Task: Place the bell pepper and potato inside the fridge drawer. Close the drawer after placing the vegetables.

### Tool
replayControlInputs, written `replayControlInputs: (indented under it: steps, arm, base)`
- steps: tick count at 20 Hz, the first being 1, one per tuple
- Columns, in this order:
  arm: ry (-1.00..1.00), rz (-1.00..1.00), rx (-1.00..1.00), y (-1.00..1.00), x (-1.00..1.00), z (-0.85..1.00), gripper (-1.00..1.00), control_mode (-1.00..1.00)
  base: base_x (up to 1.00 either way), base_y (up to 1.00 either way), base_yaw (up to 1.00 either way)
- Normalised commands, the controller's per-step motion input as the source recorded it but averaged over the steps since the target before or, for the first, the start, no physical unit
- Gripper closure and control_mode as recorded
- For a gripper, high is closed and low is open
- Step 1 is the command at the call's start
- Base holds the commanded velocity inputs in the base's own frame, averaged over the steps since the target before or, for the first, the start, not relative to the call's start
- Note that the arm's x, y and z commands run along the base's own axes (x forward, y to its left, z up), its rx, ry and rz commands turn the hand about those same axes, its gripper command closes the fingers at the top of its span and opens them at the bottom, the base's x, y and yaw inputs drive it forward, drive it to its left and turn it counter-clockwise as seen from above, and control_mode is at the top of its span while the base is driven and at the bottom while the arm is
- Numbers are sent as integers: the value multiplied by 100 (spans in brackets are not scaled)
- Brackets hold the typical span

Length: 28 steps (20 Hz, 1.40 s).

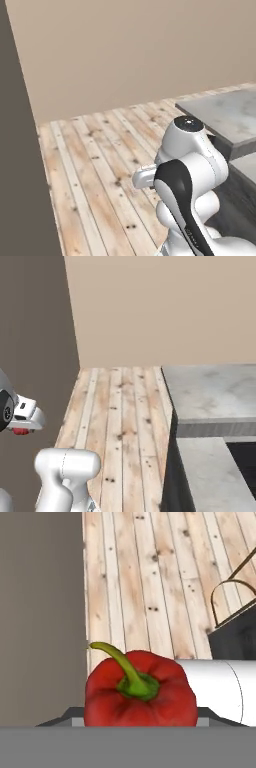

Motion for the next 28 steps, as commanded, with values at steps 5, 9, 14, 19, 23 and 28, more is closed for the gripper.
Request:
replayControlInputs:
  steps: [5, 9, 14, 19, 23, 28]
  arm:
    - [0, 0, 0, 0, 0, 0, 100, 100]
    - [0, 0, 0, 0, 0, 0, 100, 100]
    - [0, 0, 0, 0, 0, 0, 100, 100]
    - [0, 0, 0, 0, 0, 0, 100, 100]
    - [0, 0, 0, 0, 0, 0, 100, 100]
    - [0, 0, 0, 0, 0, 0, 100, 100]
  base:
    - [100, 48, -52]
    - [100, 81, -49]
    - [100, 76, -48]
    - [100, 60, -47]
    - [100, 61, -50]
    - [100, 80, -54]
